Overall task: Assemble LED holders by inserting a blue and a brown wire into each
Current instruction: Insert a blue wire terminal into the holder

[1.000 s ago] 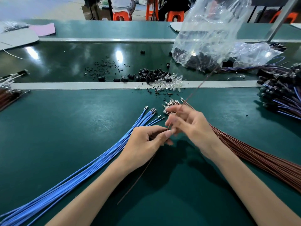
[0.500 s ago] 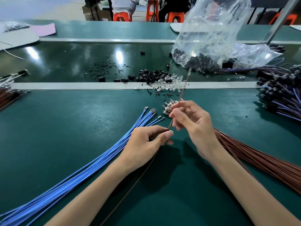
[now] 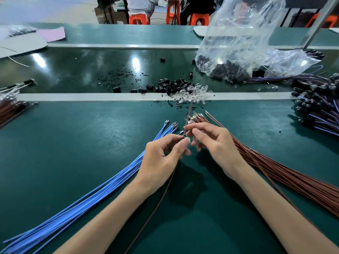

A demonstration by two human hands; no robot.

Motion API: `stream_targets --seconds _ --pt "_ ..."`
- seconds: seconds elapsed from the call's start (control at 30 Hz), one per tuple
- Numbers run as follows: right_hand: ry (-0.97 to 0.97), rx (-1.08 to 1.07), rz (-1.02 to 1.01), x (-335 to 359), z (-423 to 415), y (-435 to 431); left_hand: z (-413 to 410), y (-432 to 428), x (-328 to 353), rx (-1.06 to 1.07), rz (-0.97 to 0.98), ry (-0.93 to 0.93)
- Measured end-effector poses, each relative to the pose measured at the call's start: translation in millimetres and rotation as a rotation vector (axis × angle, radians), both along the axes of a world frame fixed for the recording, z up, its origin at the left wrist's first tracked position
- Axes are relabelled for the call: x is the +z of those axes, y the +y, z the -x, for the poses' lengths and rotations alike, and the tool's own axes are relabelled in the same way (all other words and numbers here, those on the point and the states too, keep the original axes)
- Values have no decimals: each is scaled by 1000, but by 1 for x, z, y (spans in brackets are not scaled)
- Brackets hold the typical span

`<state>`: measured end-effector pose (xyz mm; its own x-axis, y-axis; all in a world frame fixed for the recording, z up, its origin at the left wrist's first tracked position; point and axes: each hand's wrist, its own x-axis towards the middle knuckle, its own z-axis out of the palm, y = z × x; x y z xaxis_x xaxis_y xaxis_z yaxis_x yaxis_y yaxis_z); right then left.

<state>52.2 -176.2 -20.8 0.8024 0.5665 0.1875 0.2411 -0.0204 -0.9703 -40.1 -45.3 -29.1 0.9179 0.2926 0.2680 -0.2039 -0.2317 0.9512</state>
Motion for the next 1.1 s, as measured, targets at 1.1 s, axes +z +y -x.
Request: stream_targets --seconds 1.1 --pt "33 -219 -205 6 0 13 -2 1 -3 10 -120 41"
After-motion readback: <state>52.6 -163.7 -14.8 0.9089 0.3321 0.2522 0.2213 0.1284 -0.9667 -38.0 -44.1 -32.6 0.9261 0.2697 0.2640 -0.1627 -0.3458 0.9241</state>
